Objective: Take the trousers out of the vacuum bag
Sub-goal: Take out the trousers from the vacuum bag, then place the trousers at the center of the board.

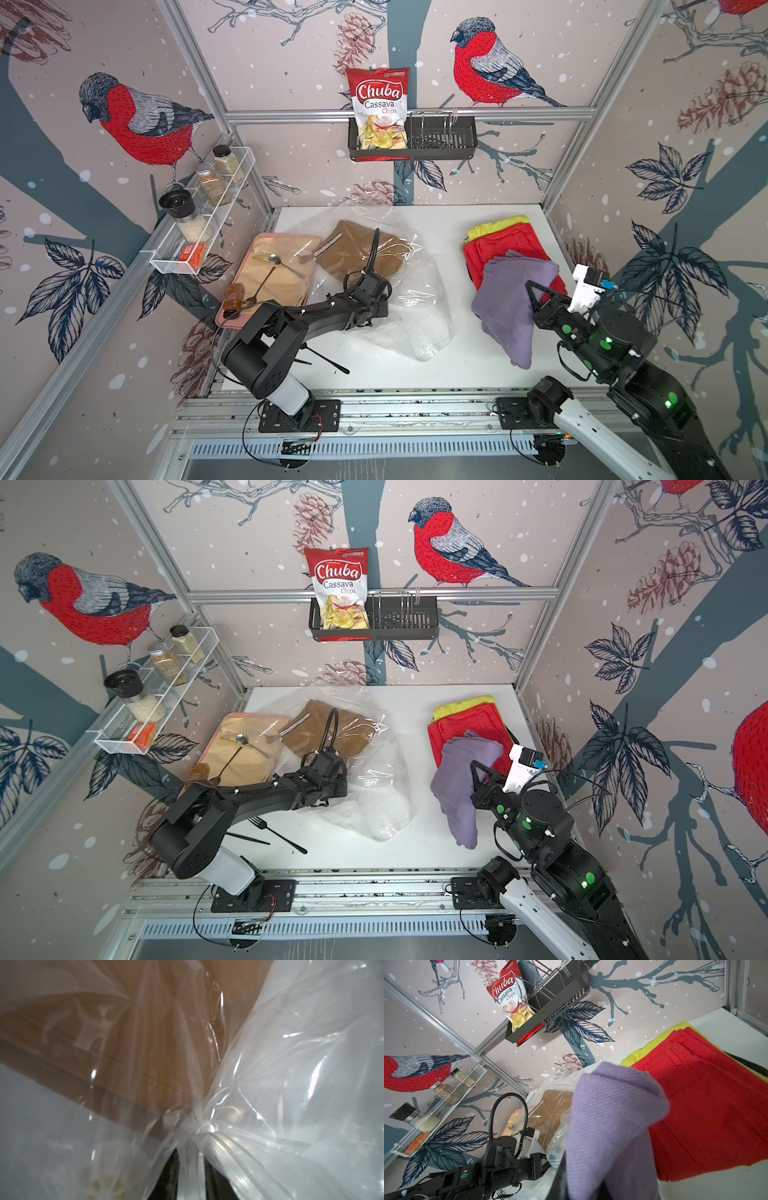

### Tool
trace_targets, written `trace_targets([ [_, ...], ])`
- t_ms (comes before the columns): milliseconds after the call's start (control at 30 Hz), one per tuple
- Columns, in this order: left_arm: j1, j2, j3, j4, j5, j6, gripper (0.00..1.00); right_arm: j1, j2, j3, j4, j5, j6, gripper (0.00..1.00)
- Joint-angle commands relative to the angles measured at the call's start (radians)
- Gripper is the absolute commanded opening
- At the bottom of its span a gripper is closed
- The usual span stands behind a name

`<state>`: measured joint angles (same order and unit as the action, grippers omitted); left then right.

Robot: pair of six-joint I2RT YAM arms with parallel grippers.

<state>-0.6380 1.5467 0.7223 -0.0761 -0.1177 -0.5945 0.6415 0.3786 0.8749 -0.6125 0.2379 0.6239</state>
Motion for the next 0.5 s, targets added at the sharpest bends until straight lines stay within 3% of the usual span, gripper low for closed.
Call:
trace_targets([
  [0, 0.005, -0.071, -0.001, -0.08, -0.005, 0.013, 0.25, 0.001, 0.006, -0.002, 0.113, 0.017, -0.023, 0.0],
  [267, 0.006, -0.259, 0.092, -0.114, 0.221, 0.008, 0.46, 0.001, 0.049, -0.016, 0.176, 0.0, -0.021, 0.0],
  [467, 0.003, -0.358, 0.171, -0.144, 0.305, -0.01, 0.75, 0.001, 0.109, 0.007, 0.266, -0.002, -0.029, 0.0],
])
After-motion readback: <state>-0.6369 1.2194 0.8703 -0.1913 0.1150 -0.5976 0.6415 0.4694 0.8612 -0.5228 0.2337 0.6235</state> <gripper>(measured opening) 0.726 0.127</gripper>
